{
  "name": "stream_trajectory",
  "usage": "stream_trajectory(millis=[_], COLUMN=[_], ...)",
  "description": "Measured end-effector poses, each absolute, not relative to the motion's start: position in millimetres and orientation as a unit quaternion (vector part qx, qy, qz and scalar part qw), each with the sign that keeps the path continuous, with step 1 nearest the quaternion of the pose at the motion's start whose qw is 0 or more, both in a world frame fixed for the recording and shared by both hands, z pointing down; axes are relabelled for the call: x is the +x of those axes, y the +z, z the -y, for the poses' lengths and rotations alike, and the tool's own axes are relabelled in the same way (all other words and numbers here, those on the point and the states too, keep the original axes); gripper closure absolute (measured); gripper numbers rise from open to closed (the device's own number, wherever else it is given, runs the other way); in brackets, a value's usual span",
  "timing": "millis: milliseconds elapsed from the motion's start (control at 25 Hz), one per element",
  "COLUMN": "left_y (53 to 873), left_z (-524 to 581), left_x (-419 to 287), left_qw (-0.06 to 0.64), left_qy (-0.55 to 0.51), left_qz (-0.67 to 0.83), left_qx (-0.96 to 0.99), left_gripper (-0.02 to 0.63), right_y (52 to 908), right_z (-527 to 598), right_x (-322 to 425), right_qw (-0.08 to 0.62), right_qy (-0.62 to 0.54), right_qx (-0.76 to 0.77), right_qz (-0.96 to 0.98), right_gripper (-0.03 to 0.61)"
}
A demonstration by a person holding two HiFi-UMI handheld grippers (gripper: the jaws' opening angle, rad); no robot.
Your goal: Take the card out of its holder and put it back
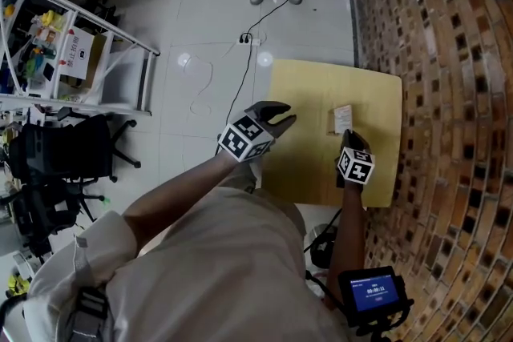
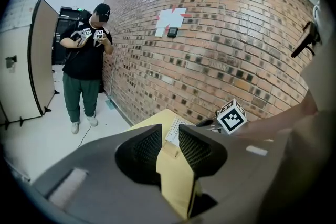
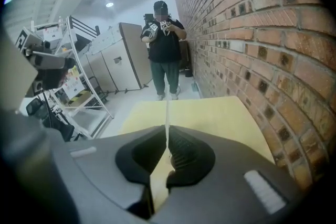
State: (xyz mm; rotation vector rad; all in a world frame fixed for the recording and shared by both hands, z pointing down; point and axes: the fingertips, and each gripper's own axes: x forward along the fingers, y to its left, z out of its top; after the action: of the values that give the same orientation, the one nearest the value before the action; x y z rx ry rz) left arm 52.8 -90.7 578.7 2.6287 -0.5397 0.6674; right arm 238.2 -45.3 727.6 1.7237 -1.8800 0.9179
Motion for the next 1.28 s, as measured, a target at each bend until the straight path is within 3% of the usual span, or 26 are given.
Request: stream_trajectory(millis=[1280], left_y=[581.6], left_z=[94.3], left_x=[49.4], left_qw=[0.192], left_qy=[0.244], left_qz=[0.184], left_qx=[0.933], left_gripper=[0.494], right_y=[752.9], right_z=[41.0], right_x=[239.8], right_qw=[0.207], right_qy=[0.344], right_qx=[0.645], right_qz=[0.650], right_gripper=[0.565])
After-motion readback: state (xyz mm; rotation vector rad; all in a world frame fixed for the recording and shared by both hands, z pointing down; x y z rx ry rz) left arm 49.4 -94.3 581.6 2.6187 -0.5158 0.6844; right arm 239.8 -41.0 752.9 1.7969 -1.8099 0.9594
